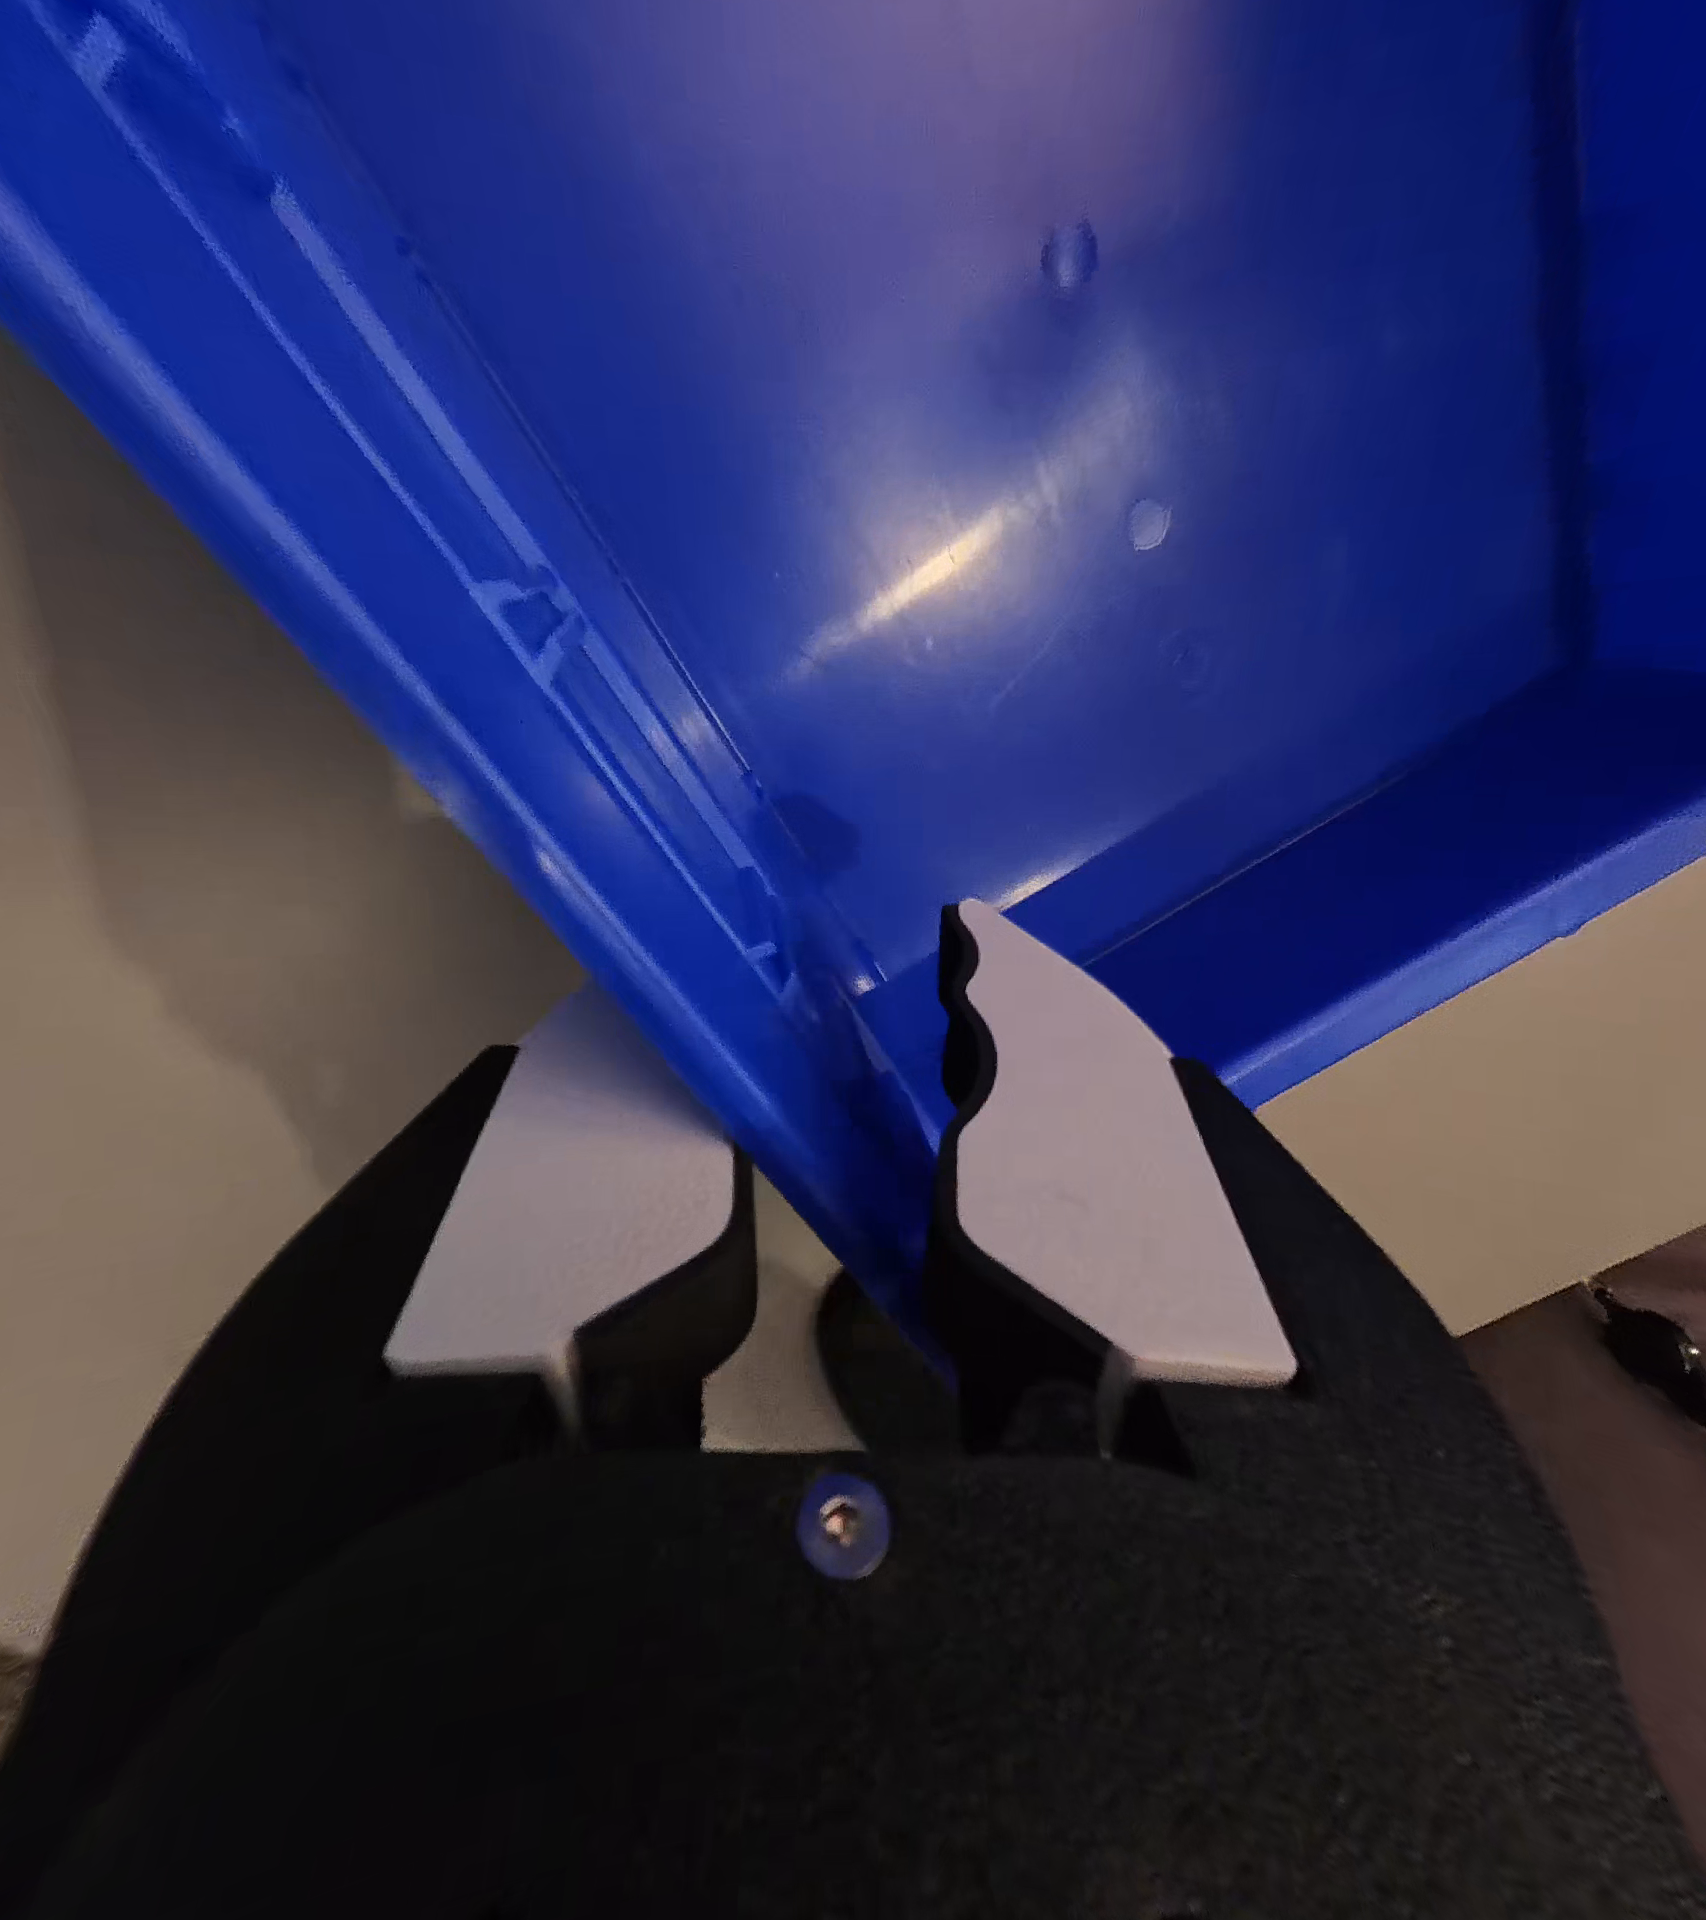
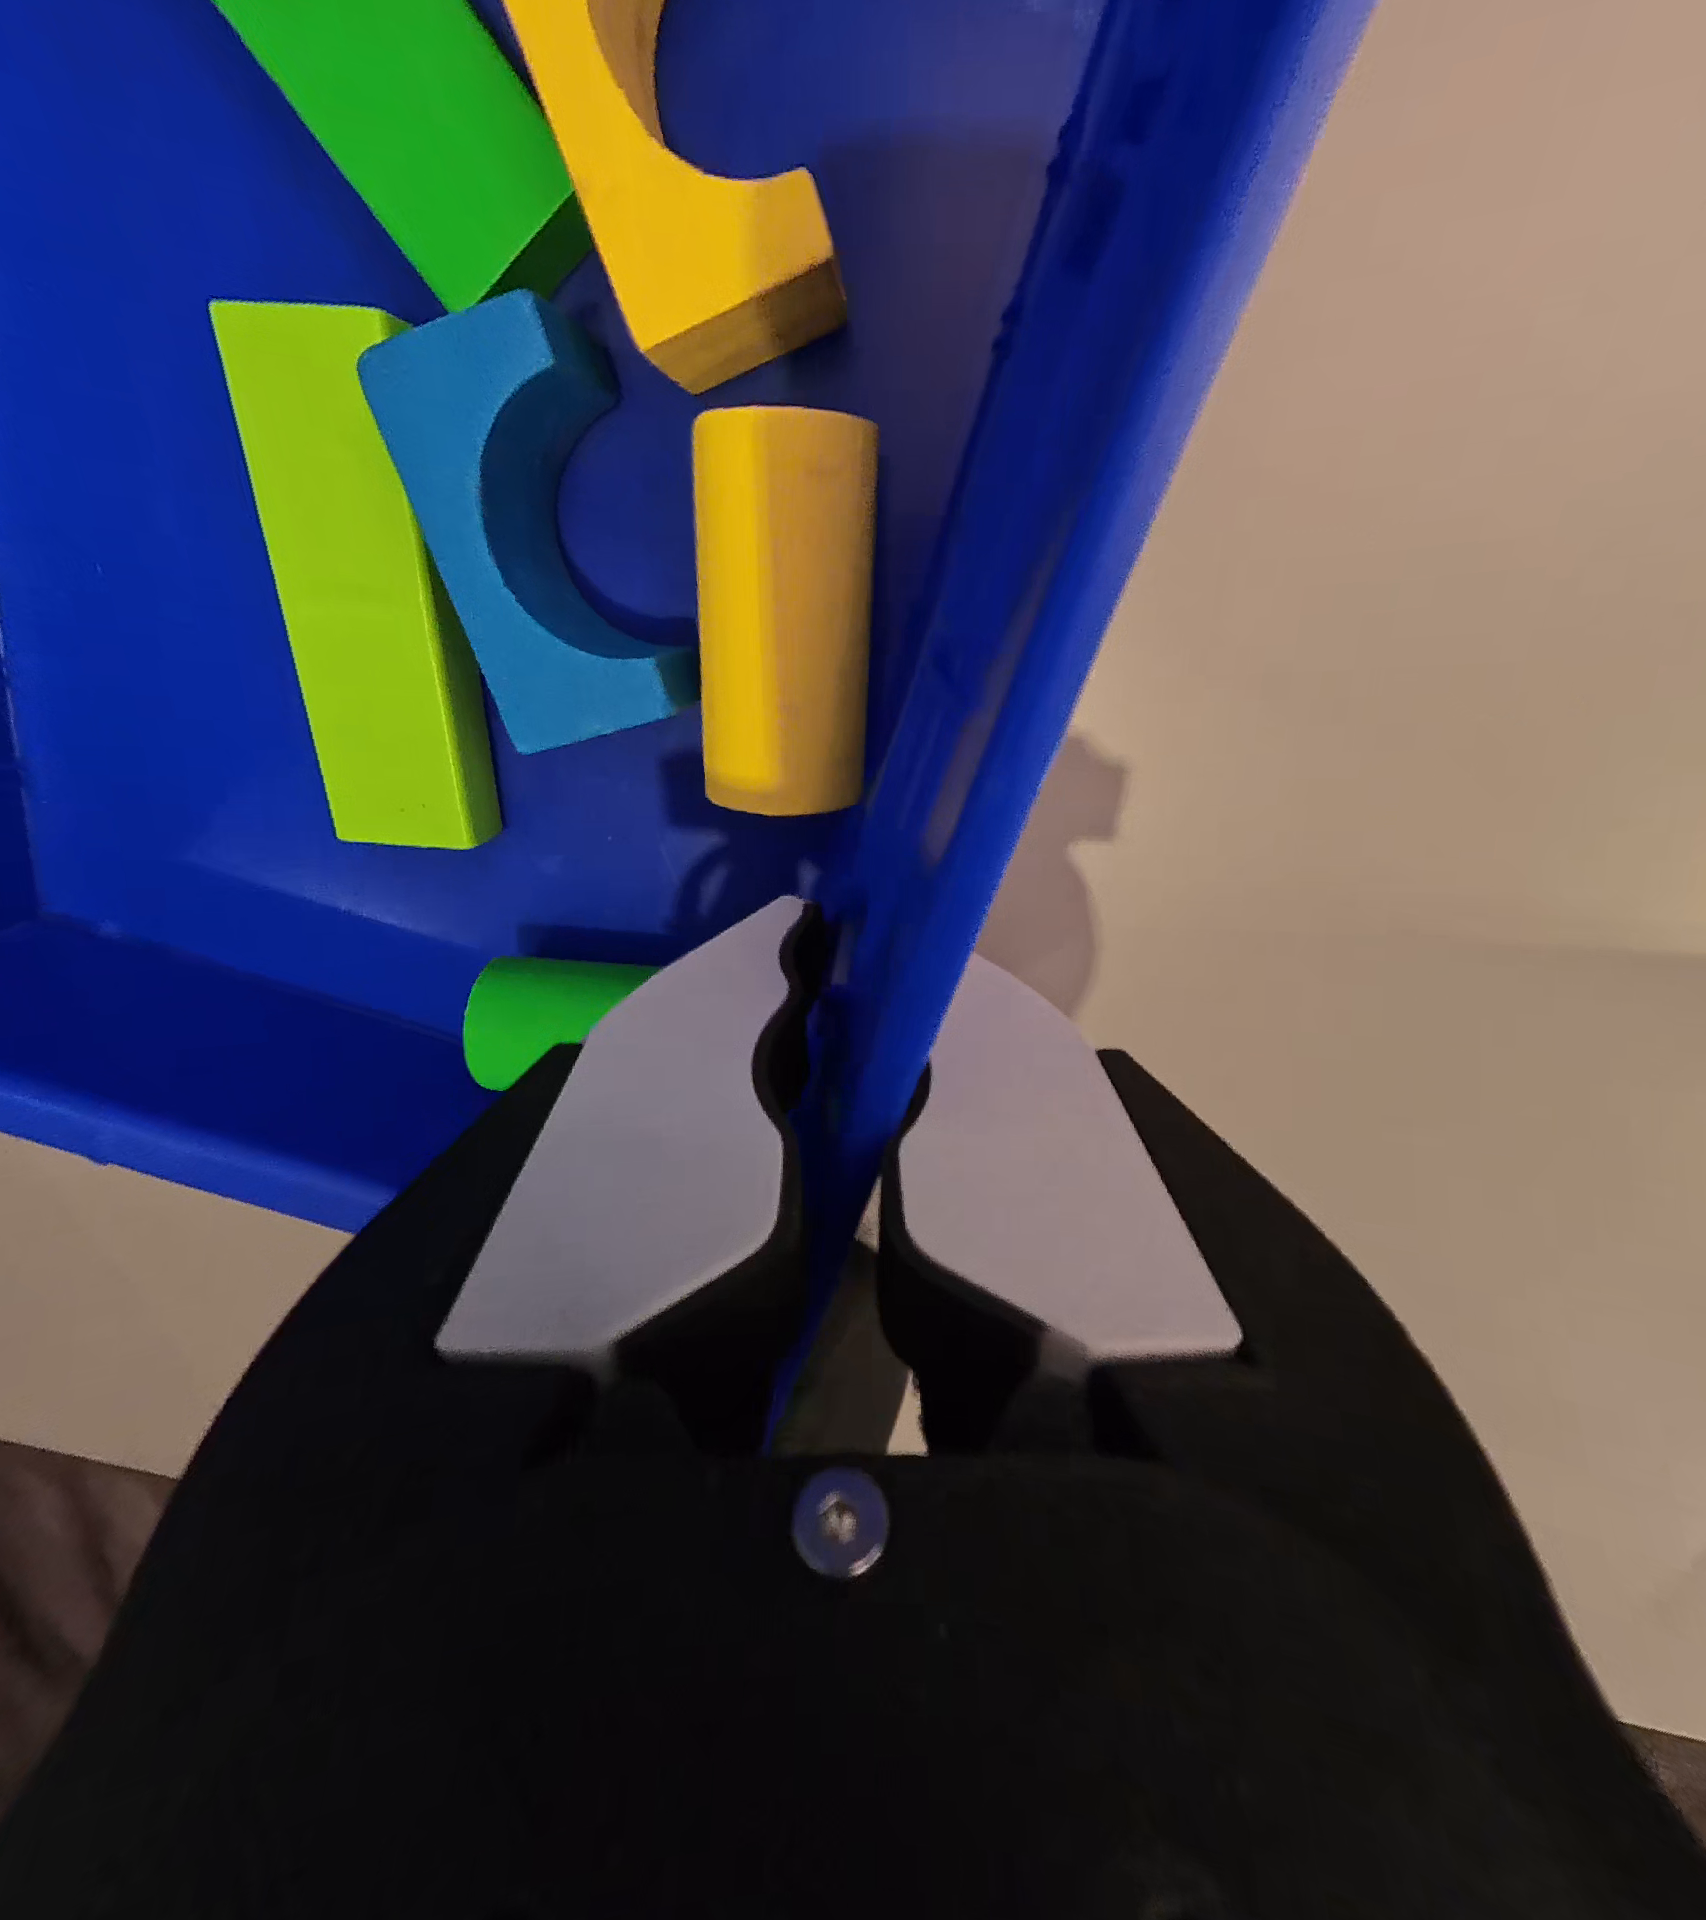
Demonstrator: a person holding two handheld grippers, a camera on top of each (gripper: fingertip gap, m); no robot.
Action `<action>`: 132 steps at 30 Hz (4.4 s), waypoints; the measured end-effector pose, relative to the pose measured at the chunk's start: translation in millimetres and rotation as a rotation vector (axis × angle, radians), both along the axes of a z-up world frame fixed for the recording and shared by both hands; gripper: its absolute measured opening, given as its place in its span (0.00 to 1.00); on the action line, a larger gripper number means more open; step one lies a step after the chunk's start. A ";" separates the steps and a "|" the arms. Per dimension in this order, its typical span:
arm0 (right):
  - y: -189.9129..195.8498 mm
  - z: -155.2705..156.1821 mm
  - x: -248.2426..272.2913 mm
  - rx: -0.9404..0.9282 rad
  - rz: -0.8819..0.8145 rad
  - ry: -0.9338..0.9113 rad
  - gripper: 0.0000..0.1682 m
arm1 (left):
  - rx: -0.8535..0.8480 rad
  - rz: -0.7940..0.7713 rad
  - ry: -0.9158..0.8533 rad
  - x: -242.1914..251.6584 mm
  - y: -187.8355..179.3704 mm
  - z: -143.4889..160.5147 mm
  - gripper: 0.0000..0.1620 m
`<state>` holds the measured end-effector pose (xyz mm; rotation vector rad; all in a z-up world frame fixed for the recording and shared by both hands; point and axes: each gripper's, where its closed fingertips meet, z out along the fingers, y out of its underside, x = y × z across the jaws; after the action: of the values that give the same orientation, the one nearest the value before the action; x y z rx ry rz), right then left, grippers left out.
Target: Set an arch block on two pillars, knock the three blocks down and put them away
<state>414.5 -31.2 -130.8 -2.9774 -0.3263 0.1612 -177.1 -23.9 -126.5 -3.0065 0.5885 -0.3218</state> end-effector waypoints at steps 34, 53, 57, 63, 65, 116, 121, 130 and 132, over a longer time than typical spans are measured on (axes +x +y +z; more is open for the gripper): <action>15.4 -0.5 -56.6 -0.184 0.018 0.097 0.04 | 0.458 0.089 -0.494 23.8 38.7 114.0 0.17; 51.2 187.3 -135.8 -0.063 0.197 -0.079 0.03 | 1.250 0.199 -0.591 -126.5 12.8 206.5 0.10; 71.9 191.6 -258.4 -0.033 0.368 -0.015 0.04 | 1.230 0.317 -0.632 -147.4 -3.3 216.6 0.17; 66.8 158.9 -452.1 -0.117 0.611 0.185 0.04 | 1.213 0.484 -0.582 -179.4 -39.6 228.8 0.26; 60.4 149.6 -503.5 -0.137 0.667 0.230 0.04 | 1.215 0.563 -0.587 -189.2 -53.3 235.4 0.30; 61.5 83.9 -274.7 0.477 0.154 -0.134 0.20 | 0.294 0.409 0.014 -157.4 20.2 22.6 0.04; 62.1 70.3 -287.6 0.393 0.119 -0.023 0.26 | 0.290 0.367 0.043 -154.0 22.2 22.1 0.04; 65.2 22.7 -276.2 0.194 0.075 -0.125 0.29 | 0.300 0.314 0.037 -152.3 23.0 22.2 0.04; 60.6 14.0 -278.4 0.131 0.085 -0.088 0.28 | 0.301 0.306 0.028 -149.4 24.5 22.2 0.04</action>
<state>136.1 29.4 -116.8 -2.8476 -0.4555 0.0172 -326.6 0.6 -104.4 -2.7531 0.1528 -0.1556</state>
